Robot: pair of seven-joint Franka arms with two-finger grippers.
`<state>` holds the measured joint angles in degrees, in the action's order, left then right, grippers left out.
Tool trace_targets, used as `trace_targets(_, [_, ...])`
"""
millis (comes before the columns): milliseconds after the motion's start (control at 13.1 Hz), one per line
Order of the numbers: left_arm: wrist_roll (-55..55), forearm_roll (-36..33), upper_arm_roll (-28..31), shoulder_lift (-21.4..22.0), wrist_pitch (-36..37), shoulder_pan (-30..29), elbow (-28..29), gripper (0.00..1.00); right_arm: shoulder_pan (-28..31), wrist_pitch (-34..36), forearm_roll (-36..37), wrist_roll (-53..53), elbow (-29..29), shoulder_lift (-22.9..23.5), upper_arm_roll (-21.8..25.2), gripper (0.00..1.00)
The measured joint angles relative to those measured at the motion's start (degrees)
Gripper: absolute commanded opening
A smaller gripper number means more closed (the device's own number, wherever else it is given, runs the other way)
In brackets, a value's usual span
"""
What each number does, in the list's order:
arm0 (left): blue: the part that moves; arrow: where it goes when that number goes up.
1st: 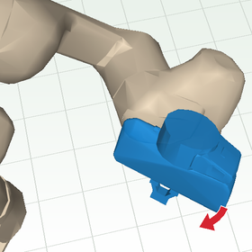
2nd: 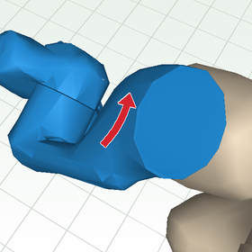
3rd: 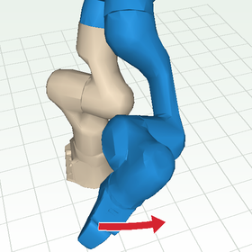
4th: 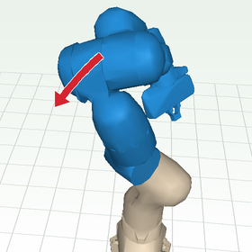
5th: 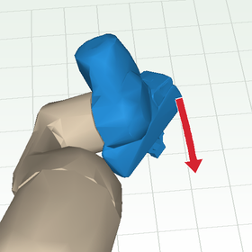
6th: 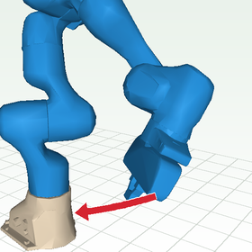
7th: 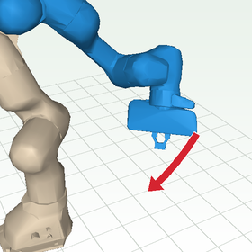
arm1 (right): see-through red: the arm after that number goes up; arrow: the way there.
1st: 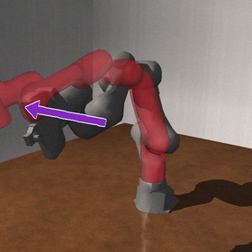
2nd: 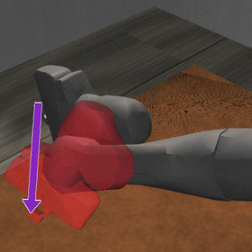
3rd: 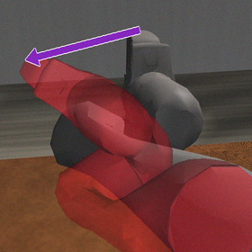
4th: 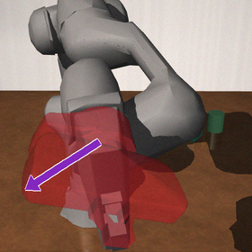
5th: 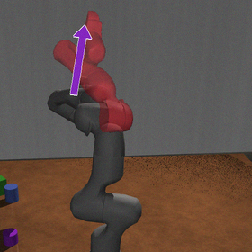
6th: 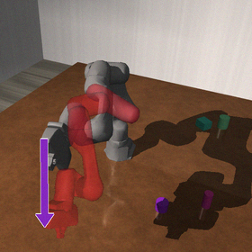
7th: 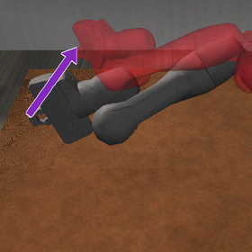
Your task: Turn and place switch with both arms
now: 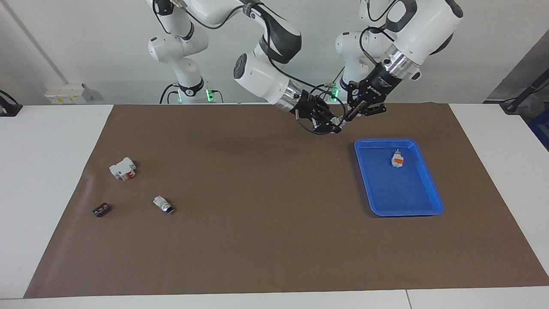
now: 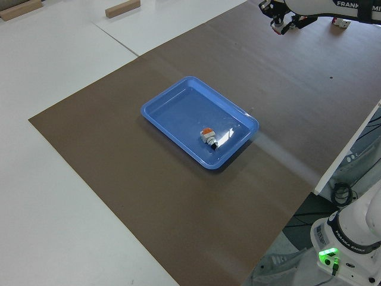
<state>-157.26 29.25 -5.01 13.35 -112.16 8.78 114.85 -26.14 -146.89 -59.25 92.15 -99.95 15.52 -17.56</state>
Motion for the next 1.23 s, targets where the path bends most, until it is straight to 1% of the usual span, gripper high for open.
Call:
trace_targets(77, [0.02,-0.29,-0.08,0.01,0.0,0.0,-0.01,0.0,-0.02,0.0,0.0,0.01,0.0,0.03,0.0,1.0])
trace_targets(230, [0.63,-6.4,0.59,-0.07,-0.35,-1.36,0.82,0.0,0.59,-0.23,0.01,0.02,-0.16,-0.83,0.62,1.0])
trace_targets(383, [1.91,-9.13,1.33,-0.1,-0.35,-3.1,1.49,0.0,1.49,-0.05,0.32,0.01,-0.6,-2.22,1.12,1.0])
trace_targets(536, [2.94,-12.49,1.17,-0.08,-0.36,-3.22,1.92,0.0,2.26,0.08,3.65,-0.16,-1.38,-3.11,1.26,1.0])
trace_targets(613, [5.02,-14.39,1.0,-0.01,-0.39,-3.21,2.46,0.0,3.08,0.57,7.28,-0.65,-2.05,-3.56,1.33,1.0])
trace_targets(766, [14.94,-16.8,1.07,0.56,-0.51,-3.47,4.54,0.0,6.0,3.63,18.18,-2.57,-3.1,-4.73,1.46,1.0])
trace_targets(919, [28.64,-17.84,1.14,1.42,-1.3,-5.89,7.37,0.0,11.17,10.01,30.14,-8.03,-3.56,-6.48,1.57,1.0])
trace_targets(1072, [43.06,-19.45,1.28,1.62,-3.29,-9.15,10.18,0.0,16.4,15.7,37.35,-19.06,-3.78,-8.09,1.69,1.0])
trace_targets(1225, [56.11,-21.02,1.34,1.56,-5.47,-11.82,12.79,0.0,21.36,18.3,42.33,-30.96,-4.04,-8.73,1.76,1.0])
